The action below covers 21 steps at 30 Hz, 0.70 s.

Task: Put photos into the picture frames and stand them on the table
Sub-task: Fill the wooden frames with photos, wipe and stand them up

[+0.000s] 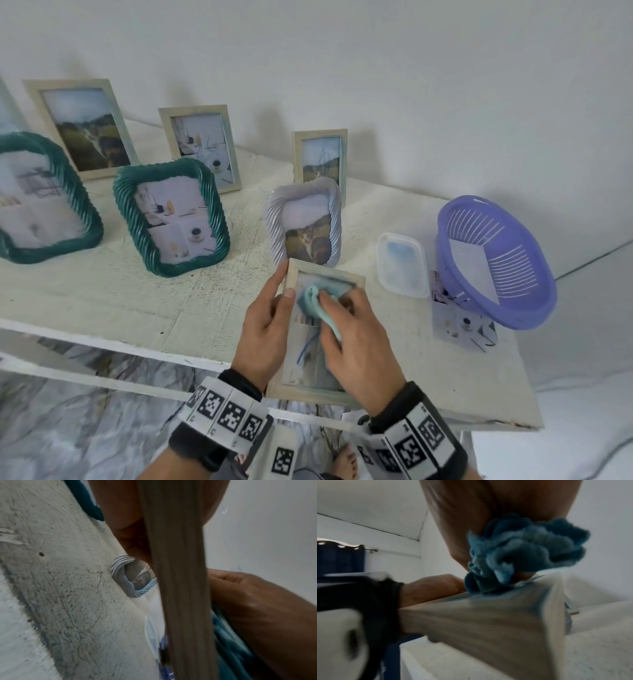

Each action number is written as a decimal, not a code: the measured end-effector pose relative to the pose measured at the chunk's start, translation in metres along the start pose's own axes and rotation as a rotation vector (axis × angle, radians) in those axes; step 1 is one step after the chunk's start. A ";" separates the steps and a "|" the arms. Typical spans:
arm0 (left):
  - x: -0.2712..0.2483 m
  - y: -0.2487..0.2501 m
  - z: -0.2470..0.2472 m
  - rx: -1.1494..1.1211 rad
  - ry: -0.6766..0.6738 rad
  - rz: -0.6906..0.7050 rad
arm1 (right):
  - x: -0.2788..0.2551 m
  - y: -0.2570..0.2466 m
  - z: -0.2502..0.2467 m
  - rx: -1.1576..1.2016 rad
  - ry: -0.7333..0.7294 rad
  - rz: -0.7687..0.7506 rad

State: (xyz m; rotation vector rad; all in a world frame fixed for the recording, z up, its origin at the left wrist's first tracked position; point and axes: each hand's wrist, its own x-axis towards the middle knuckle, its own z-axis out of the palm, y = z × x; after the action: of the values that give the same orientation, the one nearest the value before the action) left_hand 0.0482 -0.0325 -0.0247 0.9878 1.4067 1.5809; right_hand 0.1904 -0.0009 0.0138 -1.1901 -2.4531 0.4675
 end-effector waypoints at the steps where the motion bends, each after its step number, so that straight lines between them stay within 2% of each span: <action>1: 0.001 0.000 -0.002 -0.008 -0.007 0.001 | -0.005 -0.004 -0.001 0.009 -0.060 -0.046; 4: 0.000 0.000 -0.009 0.001 -0.041 0.002 | -0.014 -0.006 -0.008 -0.069 -0.214 -0.129; 8: -0.003 0.001 -0.011 0.031 -0.025 0.012 | 0.006 0.010 -0.015 -0.201 -0.165 -0.035; 10: -0.001 -0.003 -0.013 0.055 0.000 0.011 | 0.010 0.001 -0.013 -0.211 -0.151 -0.021; 15: 0.005 -0.006 -0.023 0.034 0.000 0.004 | -0.014 -0.025 -0.015 -0.111 -0.331 -0.160; 18: 0.005 -0.003 -0.019 0.060 0.027 0.041 | 0.003 -0.003 -0.020 -0.185 -0.239 -0.092; 21: 0.008 -0.002 -0.018 0.050 0.032 0.039 | 0.012 -0.008 -0.019 -0.190 -0.193 -0.043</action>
State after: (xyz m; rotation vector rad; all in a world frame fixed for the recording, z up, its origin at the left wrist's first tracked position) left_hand 0.0287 -0.0319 -0.0282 1.0289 1.4633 1.6034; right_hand 0.1871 0.0060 0.0365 -1.2120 -2.7340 0.3582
